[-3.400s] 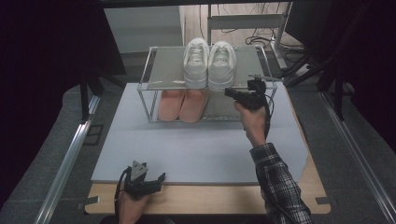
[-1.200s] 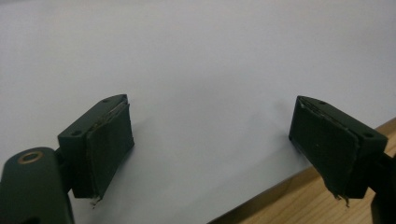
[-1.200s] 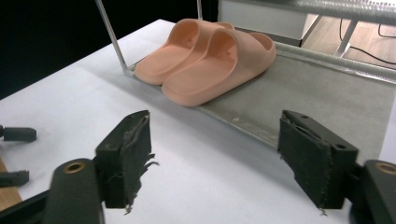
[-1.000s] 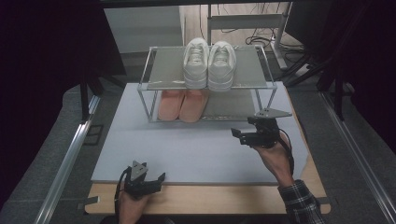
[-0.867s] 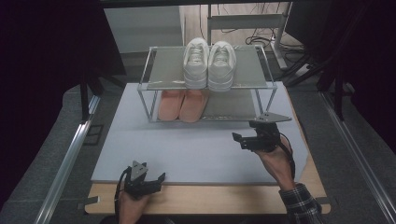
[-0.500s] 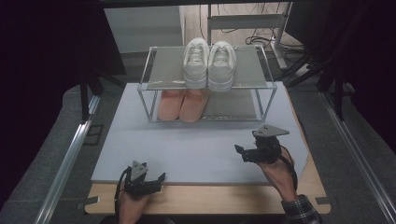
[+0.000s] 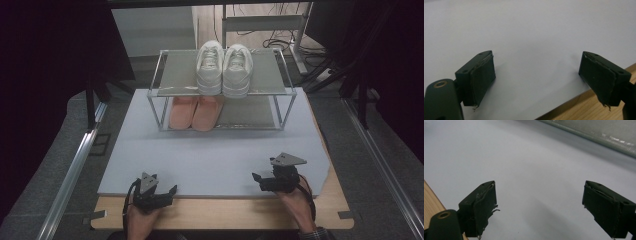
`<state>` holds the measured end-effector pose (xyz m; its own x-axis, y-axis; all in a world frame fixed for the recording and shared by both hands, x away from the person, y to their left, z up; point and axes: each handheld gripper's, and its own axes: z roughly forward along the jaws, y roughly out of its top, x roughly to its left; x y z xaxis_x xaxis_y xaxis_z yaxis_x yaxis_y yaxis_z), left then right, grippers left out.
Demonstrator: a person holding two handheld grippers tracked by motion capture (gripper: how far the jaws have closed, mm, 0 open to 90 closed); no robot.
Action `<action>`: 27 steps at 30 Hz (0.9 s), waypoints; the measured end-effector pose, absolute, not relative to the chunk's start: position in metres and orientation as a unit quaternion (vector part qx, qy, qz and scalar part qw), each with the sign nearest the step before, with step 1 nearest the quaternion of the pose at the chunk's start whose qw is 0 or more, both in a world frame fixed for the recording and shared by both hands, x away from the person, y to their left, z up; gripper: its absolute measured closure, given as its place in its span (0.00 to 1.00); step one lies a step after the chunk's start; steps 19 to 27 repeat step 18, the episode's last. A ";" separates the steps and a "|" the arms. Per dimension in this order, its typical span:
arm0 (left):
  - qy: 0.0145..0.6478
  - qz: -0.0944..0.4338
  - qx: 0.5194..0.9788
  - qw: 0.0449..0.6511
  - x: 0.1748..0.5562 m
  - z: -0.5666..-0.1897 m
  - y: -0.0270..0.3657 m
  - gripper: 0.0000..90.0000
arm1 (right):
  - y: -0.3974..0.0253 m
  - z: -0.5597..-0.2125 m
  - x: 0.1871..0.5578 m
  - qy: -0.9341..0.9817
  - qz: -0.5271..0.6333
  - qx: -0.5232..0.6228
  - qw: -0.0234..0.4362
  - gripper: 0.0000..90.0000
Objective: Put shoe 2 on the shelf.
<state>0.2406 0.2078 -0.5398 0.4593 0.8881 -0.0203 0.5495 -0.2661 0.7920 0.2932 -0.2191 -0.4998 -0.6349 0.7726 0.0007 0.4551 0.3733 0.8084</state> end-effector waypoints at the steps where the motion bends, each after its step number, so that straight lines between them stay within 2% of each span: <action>1: 0.471 0.222 0.764 0.382 0.241 -0.540 0.208 0.15 | -0.220 -0.504 0.292 0.806 0.410 0.380 0.195 0.14; 9: 0.471 0.222 0.764 0.382 0.240 -0.540 0.208 0.15 | -0.223 -0.533 0.287 0.806 0.404 0.388 0.190 0.13; 27: 0.471 0.222 0.763 0.382 0.240 -0.540 0.208 0.15 | -0.224 -0.538 0.283 0.794 0.419 0.391 0.203 0.14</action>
